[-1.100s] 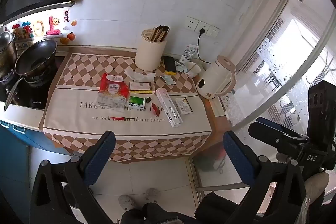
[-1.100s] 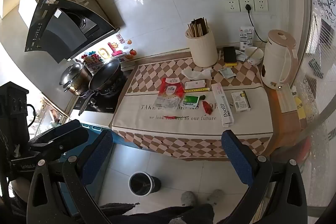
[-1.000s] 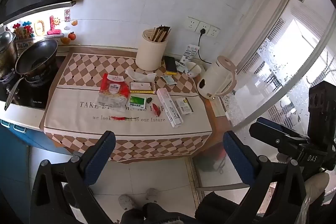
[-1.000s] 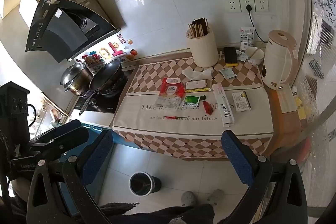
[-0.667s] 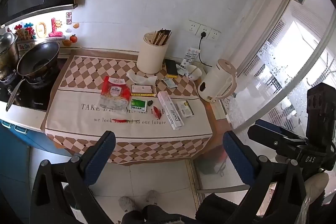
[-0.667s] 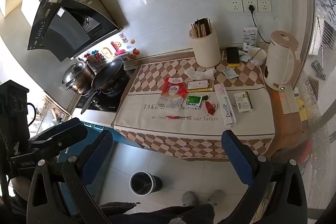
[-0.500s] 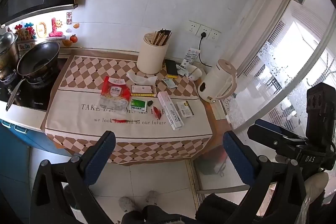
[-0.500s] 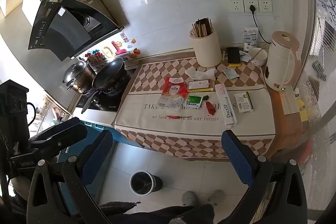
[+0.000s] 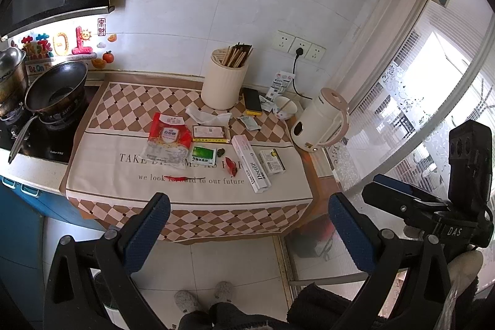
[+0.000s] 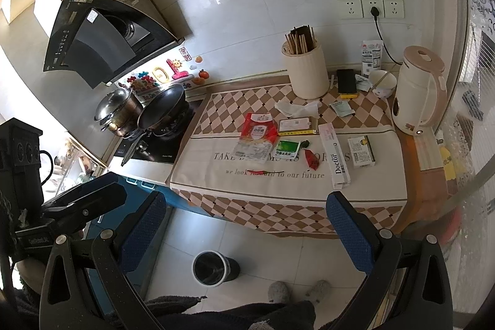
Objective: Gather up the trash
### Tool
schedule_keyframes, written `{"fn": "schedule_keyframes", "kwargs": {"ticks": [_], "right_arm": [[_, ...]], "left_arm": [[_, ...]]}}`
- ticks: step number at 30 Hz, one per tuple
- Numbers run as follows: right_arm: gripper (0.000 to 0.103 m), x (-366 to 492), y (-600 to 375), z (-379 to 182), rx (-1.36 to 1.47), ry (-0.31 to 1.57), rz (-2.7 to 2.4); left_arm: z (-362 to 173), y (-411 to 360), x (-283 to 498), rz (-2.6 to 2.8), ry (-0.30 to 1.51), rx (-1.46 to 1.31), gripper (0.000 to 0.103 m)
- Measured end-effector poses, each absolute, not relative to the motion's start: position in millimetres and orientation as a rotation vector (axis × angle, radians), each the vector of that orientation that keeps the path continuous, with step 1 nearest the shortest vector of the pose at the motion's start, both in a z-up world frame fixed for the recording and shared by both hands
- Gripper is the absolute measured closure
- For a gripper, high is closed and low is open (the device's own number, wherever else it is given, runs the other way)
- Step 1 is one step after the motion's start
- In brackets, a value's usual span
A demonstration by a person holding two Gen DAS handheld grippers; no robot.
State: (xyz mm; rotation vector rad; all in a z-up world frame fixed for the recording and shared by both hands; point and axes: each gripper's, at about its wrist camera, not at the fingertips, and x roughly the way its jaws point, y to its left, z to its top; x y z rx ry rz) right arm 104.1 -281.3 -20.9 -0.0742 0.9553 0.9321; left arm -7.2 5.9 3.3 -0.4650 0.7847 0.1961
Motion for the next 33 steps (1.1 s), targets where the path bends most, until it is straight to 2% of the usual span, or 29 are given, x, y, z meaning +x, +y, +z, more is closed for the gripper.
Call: {"fn": "schedule_keyframes", "kwargs": {"ticks": [33], "right_arm": [[0.000, 102.1, -273.6, -27.9, -0.071, 0.966, 0.957]], "left_arm": [[4.3, 6.8, -5.8, 0.201, 0.786, -0.465, 0.000]]}}
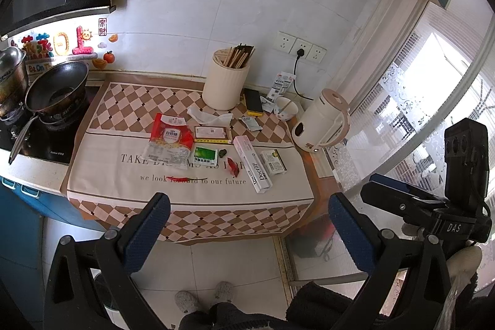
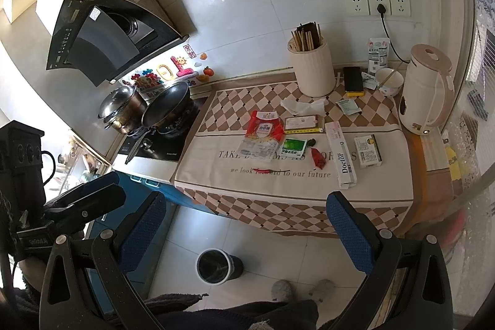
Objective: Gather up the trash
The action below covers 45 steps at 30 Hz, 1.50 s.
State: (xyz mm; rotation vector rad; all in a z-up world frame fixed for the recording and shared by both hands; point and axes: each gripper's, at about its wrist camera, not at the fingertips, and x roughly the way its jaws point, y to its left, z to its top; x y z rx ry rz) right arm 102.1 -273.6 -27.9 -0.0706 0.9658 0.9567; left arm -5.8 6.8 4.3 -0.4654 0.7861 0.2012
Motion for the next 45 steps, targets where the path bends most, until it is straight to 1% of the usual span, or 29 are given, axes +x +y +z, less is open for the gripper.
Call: {"fn": "schedule_keyframes", "kwargs": {"ticks": [30, 33, 39, 45], "right_arm": [[0.000, 98.9, -251.2, -31.3, -0.064, 1.000, 0.977], [0.000, 99.6, -249.2, -33.2, -0.060, 1.002, 0.973], [0.000, 109.8, -242.9, -47.3, -0.044, 1.014, 0.845], [0.000, 154.5, -228.3, -84.9, -0.070, 1.015, 0.662]], "left_arm": [[2.9, 8.0, -4.6, 0.193, 0.789, -0.465, 0.000], [-0.6, 11.4, 0.3, 0.257, 0.798, -0.422, 0.000], [-36.9, 22.1, 31.5, 0.593, 0.840, -0.147, 0.000], [-107.9, 54.6, 86.2, 0.678, 0.981, -0.166, 0.000]]}}
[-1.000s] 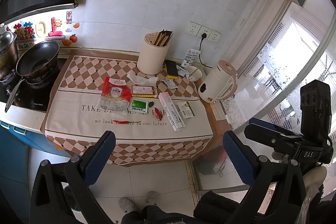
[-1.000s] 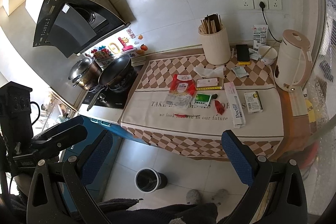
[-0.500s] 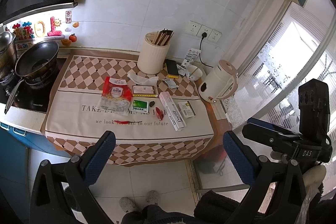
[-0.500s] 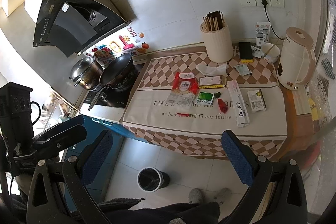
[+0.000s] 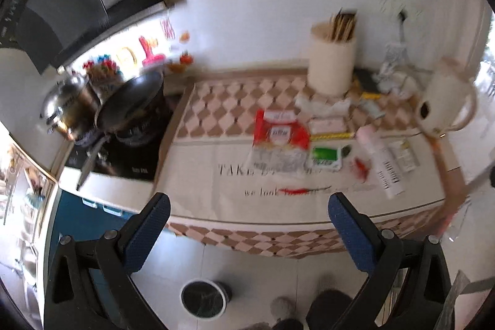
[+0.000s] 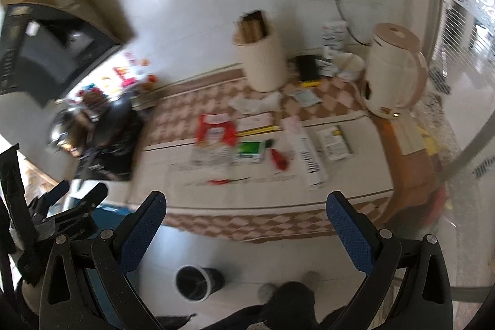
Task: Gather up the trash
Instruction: 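Grasp the Dental Doctor toothpaste box with right tool while left tool grasps the small red packet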
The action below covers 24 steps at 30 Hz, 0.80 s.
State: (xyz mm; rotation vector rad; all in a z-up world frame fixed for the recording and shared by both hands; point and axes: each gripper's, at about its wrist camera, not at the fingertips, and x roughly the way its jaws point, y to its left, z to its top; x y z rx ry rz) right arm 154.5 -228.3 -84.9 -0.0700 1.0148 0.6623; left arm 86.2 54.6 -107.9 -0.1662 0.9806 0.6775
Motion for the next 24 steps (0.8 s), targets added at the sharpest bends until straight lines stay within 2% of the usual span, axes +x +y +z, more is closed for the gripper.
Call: {"fn": "schedule_keyframes", "kwargs": {"ticks": [5, 6, 9, 10, 16, 22, 23, 24], "right_arm": [[0.000, 226.2, -208.9, -140.6, -0.120, 1.089, 0.578], [0.003, 243.4, -203.1, -155.3, -0.128, 1.102, 0.573], [0.028, 293.6, -185.6, -199.6, -0.164, 1.159, 0.569], [0.031, 307.8, -179.6, -215.1, -0.183, 1.189, 0.567], [0.031, 378.3, -129.8, -308.4, -0.344, 1.341, 0.566], [0.031, 408.1, -91.0, -378.0, -0.474, 1.466, 0.600], [0.031, 410.7, -86.3, -387.4, -0.497, 1.489, 0.608], [0.039, 413.5, -83.0, -395.5, -0.513, 1.509, 0.613]], "left_arm": [[-164.5, 83.9, 119.0, 0.746, 1.099, -0.246, 0.000], [-172.8, 89.5, 123.8, 0.755, 1.120, -0.271, 0.000], [-210.7, 98.4, 153.4, 0.772, 1.214, -0.364, 0.000], [-223.6, 98.5, 163.4, 0.773, 1.242, -0.390, 0.000], [-294.2, 102.8, 224.2, 0.888, 1.390, -0.352, 0.000], [-321.8, 103.5, 250.2, 0.899, 1.452, -0.422, 0.000], [-323.0, 101.3, 253.7, 0.885, 1.455, -0.436, 0.000], [-324.3, 99.4, 258.1, 0.874, 1.460, -0.446, 0.000]]}}
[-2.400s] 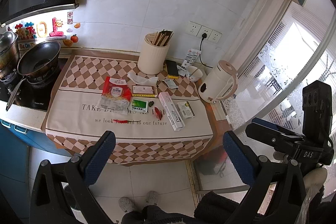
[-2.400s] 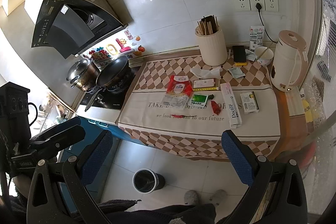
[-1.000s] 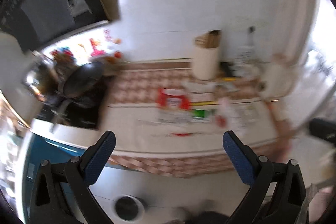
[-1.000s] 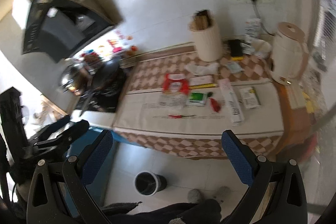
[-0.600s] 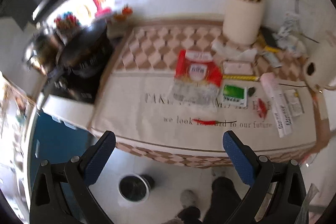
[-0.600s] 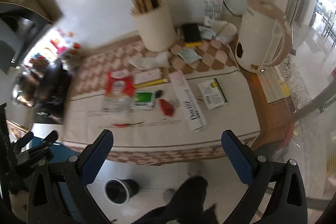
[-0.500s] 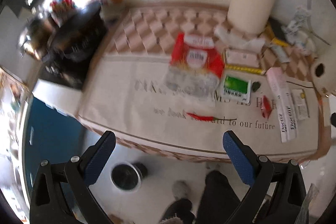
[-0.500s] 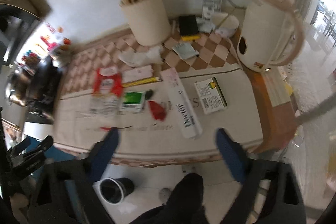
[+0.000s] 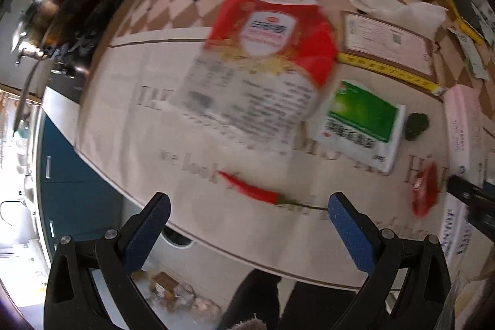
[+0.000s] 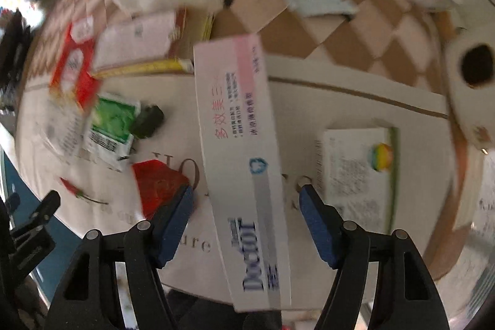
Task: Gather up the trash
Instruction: 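Grasp the Dental Doctor toothpaste box with right tool while left tool grasps the small red packet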
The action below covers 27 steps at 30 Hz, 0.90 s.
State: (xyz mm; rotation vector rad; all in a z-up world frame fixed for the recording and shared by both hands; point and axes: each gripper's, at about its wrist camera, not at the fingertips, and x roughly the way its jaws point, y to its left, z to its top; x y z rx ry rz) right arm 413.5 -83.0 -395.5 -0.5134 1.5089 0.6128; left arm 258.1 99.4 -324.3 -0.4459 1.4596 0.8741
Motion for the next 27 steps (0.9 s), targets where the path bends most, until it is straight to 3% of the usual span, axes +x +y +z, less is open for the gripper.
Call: {"fn": "schedule_keyframes", "kwargs": {"ticks": [1, 8, 10, 12, 15, 16, 18, 27], "right_arm": [[0.054, 415.9, -80.8, -400.8, -0.517, 1.521, 0.624], [0.054, 441.4, -93.1, -374.5, -0.412, 1.498, 0.681], [0.054, 450.1, -104.3, -357.2, -0.390, 1.460, 0.670], [0.054, 461.2, -114.8, -346.2, -0.385, 1.424, 0.642], [0.054, 476.7, -131.1, -330.1, -0.398, 1.400, 0.587], [0.054, 482.3, -137.7, -330.0, -0.395, 1.403, 0.567], [0.054, 492.1, -148.2, -333.2, -0.390, 1.411, 0.537], [0.054, 488.1, -158.4, -340.4, -0.361, 1.403, 0.514]], "left_arm": [[-324.2, 97.3, 261.9, 0.859, 1.461, -0.462, 0.000], [-320.6, 76.3, 302.2, 0.646, 1.399, -0.604, 0.001], [-329.9, 65.7, 319.1, 0.577, 1.415, -0.609, 0.021], [-348.5, 53.6, 335.6, 0.502, 1.457, -0.632, 0.028], [-377.1, 36.7, 351.1, 0.435, 1.521, -0.640, 0.056], [-381.1, 32.7, 353.3, 0.433, 1.527, -0.635, 0.059], [-377.1, 21.7, 360.4, 0.434, 1.495, -0.538, 0.079], [-328.5, 24.8, 335.4, 0.542, 1.366, -0.405, 0.081]]}}
